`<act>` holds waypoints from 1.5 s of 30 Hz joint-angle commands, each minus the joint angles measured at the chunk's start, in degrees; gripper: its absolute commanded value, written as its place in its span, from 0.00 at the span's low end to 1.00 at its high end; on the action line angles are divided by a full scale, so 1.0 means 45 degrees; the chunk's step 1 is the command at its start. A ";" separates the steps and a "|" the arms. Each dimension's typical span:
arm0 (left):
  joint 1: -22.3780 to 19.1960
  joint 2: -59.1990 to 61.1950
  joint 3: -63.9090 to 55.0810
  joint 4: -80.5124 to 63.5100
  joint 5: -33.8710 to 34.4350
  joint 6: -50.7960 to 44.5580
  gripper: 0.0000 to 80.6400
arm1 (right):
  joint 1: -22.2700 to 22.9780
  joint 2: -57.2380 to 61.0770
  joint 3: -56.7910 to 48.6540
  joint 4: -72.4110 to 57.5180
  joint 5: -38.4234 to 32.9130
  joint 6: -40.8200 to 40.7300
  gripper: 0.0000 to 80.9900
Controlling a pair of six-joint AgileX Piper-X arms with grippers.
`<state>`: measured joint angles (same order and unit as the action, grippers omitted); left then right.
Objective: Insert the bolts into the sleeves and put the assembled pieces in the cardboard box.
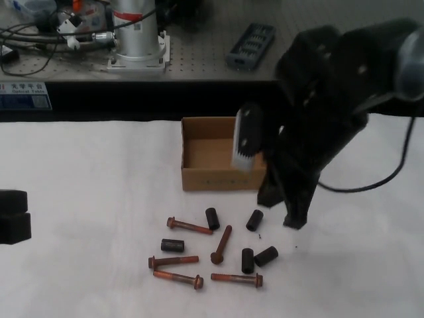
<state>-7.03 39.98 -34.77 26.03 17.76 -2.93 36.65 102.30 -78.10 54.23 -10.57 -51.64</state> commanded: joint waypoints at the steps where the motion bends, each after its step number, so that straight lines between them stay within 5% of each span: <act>1: 0.0002 0.0025 -0.0144 0.0199 0.0020 0.0150 0.01 | 0.0313 0.0792 -0.0156 0.0473 0.0338 -0.1312 0.03; 8: 0.0002 0.0025 -0.0144 0.0203 0.0020 0.0183 0.01 | 0.0421 0.1730 -0.0156 0.1008 0.1002 -0.0450 0.01; 10: 0.0002 0.0025 -0.0144 0.0203 0.0020 0.0183 0.01 | 0.0421 0.1813 -0.0156 0.1003 0.1002 -0.0532 0.11; 14: 0.0002 0.0025 -0.0144 0.0203 0.0020 0.0183 0.01 | 0.0452 0.1825 -0.0156 0.1003 0.1139 -0.0435 0.48; 16: 0.0002 0.0025 -0.0144 0.0203 0.0020 0.0183 0.01 | 0.0530 0.1825 -0.0156 0.0971 0.1780 -0.0439 0.57; 23: 0.0002 0.0025 -0.0144 0.0203 0.0020 0.0183 0.01 | 0.0874 0.1825 -0.0156 0.0901 0.1926 -0.1030 0.48; 41: 0.0002 0.0025 -0.0144 0.0409 0.0020 0.0182 0.01 | 0.1374 0.3033 -0.0156 0.0591 0.2459 -0.1540 0.47; 45: 0.0002 0.0025 -0.0144 0.0981 0.0020 0.0182 0.01 | 0.1374 0.3180 -0.0156 0.0591 0.2436 -0.1688 0.38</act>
<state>-7.03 39.98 -34.77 28.59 17.76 -2.85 42.76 115.75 -78.51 56.93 0.88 -58.67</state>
